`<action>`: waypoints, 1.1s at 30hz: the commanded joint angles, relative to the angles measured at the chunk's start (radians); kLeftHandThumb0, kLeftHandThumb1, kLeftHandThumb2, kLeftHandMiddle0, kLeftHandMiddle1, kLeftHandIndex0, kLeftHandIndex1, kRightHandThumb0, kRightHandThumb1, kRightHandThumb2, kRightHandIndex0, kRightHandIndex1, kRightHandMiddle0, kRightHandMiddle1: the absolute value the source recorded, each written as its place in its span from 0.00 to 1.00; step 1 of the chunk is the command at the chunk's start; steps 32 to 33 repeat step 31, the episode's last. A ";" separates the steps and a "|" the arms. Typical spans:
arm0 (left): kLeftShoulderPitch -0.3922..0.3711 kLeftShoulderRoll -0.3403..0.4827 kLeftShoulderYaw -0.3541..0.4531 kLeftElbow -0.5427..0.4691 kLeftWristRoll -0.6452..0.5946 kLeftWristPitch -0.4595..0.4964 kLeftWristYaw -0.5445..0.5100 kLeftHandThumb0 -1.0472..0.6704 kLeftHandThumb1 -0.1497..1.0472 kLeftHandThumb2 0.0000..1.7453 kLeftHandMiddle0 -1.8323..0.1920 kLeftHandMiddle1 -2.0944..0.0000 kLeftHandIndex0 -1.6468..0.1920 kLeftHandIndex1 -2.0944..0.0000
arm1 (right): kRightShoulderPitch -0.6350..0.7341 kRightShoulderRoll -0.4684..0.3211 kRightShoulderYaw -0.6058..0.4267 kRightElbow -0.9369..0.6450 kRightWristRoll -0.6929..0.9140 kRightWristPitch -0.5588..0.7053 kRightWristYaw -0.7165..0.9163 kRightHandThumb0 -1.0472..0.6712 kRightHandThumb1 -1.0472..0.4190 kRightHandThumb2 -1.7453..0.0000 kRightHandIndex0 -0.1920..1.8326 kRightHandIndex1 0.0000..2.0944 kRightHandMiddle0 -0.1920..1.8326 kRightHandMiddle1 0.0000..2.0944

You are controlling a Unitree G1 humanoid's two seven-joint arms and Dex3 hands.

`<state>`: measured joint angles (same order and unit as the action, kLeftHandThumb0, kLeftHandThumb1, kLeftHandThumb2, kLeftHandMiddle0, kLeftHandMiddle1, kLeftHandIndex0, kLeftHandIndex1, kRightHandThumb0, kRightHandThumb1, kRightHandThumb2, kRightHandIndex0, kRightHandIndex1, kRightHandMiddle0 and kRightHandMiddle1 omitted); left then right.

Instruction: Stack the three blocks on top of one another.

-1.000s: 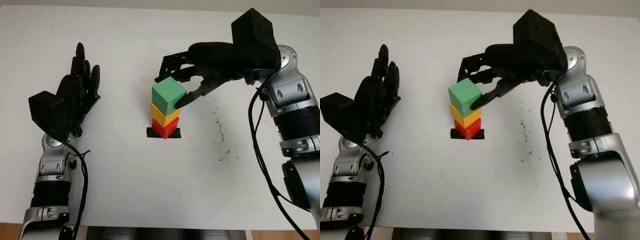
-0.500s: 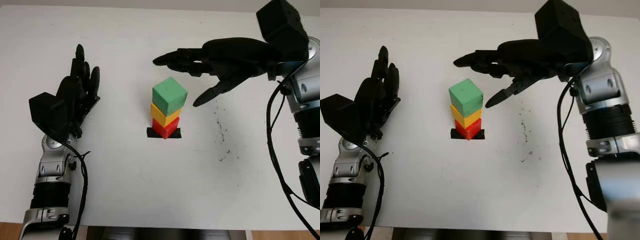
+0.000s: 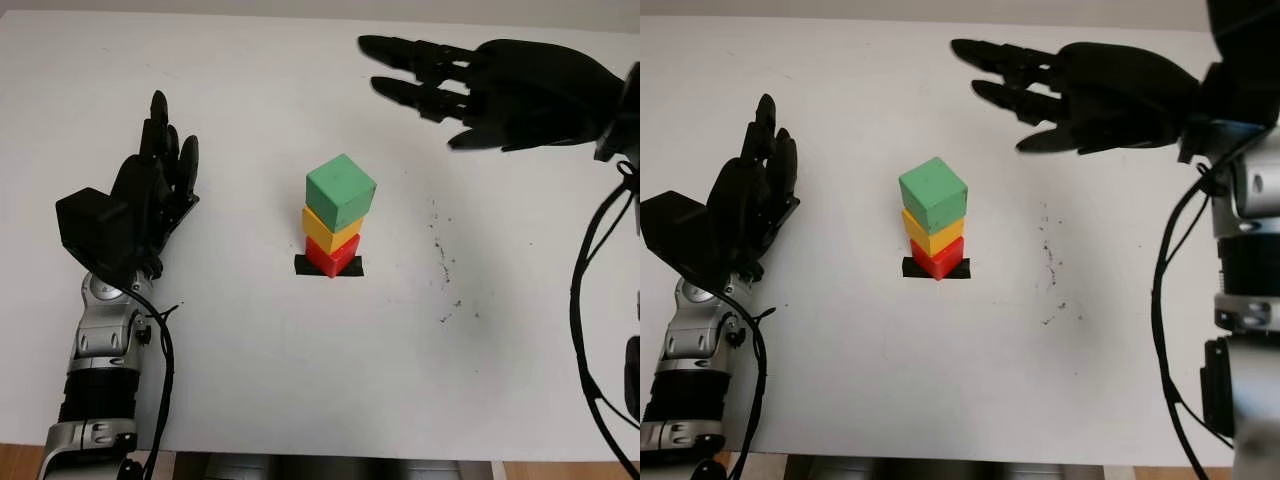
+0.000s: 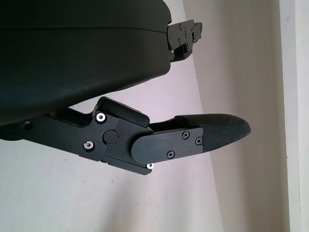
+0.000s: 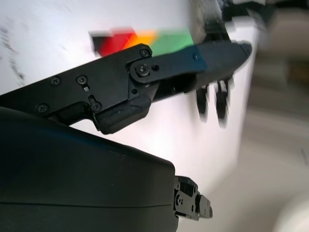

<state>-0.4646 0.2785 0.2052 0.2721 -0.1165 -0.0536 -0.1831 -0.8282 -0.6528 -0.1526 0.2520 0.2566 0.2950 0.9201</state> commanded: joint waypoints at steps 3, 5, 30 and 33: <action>-0.006 0.025 0.006 -0.002 -0.002 0.005 -0.006 0.15 1.00 0.32 1.00 0.98 1.00 1.00 | 0.147 0.100 -0.057 -0.143 0.021 0.065 -0.221 0.08 0.00 0.61 0.00 0.00 0.00 0.00; -0.012 0.026 0.005 0.006 -0.005 0.001 -0.008 0.15 1.00 0.32 1.00 0.98 1.00 1.00 | 0.193 0.156 -0.064 -0.190 0.029 0.091 -0.318 0.09 0.00 0.58 0.00 0.00 0.00 0.00; -0.087 -0.047 -0.012 0.072 -0.037 -0.064 0.015 0.16 1.00 0.35 1.00 0.98 1.00 1.00 | 0.334 0.421 0.000 -0.243 -0.064 -0.007 -0.739 0.12 0.00 0.56 0.00 0.00 0.00 0.00; -0.088 -0.048 -0.012 0.072 -0.038 -0.065 0.014 0.16 1.00 0.35 1.00 0.98 1.00 1.00 | 0.335 0.423 0.000 -0.243 -0.061 -0.008 -0.739 0.12 0.00 0.56 0.00 0.00 0.00 0.00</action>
